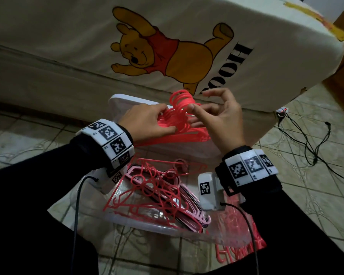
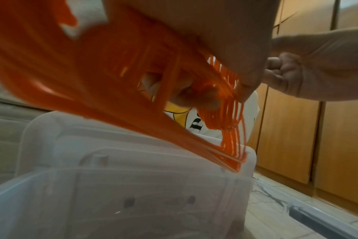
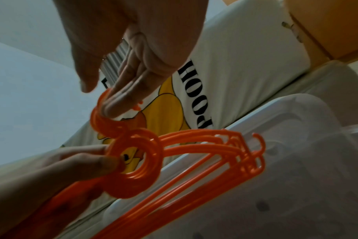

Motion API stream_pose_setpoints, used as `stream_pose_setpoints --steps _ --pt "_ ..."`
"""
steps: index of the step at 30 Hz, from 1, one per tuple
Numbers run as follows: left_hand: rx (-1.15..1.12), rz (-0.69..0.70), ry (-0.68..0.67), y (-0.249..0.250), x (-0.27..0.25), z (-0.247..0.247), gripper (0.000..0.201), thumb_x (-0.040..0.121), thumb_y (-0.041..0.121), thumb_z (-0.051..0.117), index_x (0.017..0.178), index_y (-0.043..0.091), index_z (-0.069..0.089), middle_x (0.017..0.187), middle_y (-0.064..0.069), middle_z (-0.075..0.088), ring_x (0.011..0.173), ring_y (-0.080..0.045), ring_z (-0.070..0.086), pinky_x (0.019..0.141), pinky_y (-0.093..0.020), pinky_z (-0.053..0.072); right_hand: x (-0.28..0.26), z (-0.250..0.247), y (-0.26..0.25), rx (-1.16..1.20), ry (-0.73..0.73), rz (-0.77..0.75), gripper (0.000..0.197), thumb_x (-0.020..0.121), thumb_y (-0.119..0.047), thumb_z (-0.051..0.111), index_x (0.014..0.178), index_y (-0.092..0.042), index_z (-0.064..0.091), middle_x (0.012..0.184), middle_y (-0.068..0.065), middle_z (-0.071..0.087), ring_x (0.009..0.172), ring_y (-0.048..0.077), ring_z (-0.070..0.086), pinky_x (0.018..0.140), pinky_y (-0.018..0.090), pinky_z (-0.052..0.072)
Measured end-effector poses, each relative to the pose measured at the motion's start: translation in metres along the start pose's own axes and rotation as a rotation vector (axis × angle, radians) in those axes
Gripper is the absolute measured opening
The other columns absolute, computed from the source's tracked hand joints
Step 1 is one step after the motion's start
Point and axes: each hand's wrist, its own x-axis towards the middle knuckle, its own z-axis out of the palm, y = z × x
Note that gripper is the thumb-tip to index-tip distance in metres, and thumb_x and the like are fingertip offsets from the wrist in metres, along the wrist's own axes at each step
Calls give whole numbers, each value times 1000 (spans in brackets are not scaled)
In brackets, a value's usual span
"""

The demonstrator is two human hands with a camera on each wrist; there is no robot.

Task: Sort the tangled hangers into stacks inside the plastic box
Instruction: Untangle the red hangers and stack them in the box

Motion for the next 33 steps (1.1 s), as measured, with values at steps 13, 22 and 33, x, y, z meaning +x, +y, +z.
stream_pose_setpoints --steps 13,22,33 --pt "8 -47 9 -8 4 -9 48 68 70 60 94 30 61 85 6 66 81 -17 61 65 -29 44 -32 7 117 -1358 -888 213 21 86 -32 58 96 -15 65 100 13 67 93 32 65 77 34 49" --pt "-53 -34 -3 -10 5 -14 50 69 69 59 95 27 62 87 5 67 83 -16 62 75 -34 50 -28 15 181 -1421 -887 273 40 92 -17 48 132 -10 45 124 19 57 108 38 60 86 44 48" --pt "-56 -42 6 -13 8 -14 38 68 68 61 86 34 57 84 8 66 81 -15 62 72 -34 49 -28 25 171 -1557 -879 4 23 90 -11 47 107 -10 63 107 11 68 100 33 64 74 38 50"
